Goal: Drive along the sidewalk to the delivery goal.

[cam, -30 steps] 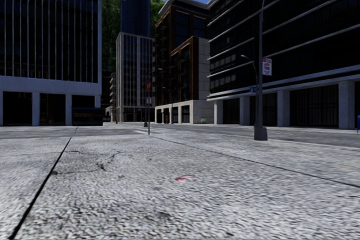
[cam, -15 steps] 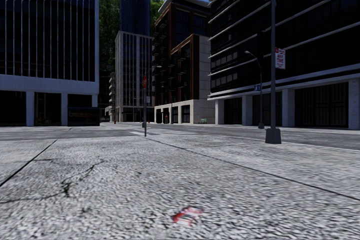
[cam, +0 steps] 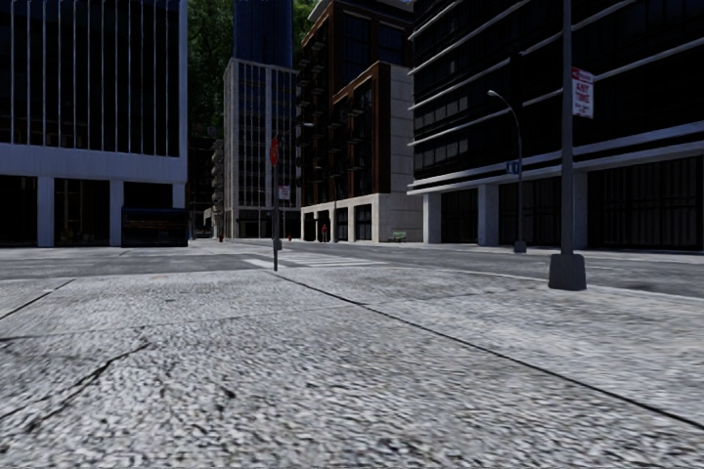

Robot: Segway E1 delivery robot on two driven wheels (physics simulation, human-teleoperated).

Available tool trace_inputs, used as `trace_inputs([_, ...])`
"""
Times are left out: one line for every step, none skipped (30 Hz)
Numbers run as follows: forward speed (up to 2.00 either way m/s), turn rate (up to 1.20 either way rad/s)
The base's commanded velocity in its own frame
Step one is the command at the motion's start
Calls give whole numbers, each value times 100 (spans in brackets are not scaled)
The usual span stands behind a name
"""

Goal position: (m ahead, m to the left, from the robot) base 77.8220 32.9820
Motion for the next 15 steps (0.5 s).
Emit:
trace_inputs([200, 0])
trace_inputs([200, 0])
trace_inputs([200, 0])
trace_inputs([200, 0])
trace_inputs([200, 0])
trace_inputs([200, 0])
trace_inputs([200, 0])
trace_inputs([200, 0])
trace_inputs([200, 0])
trace_inputs([200, 0])
trace_inputs([200, 0])
trace_inputs([200, 0])
trace_inputs([200, 0])
trace_inputs([200, 0])
trace_inputs([200, 0])
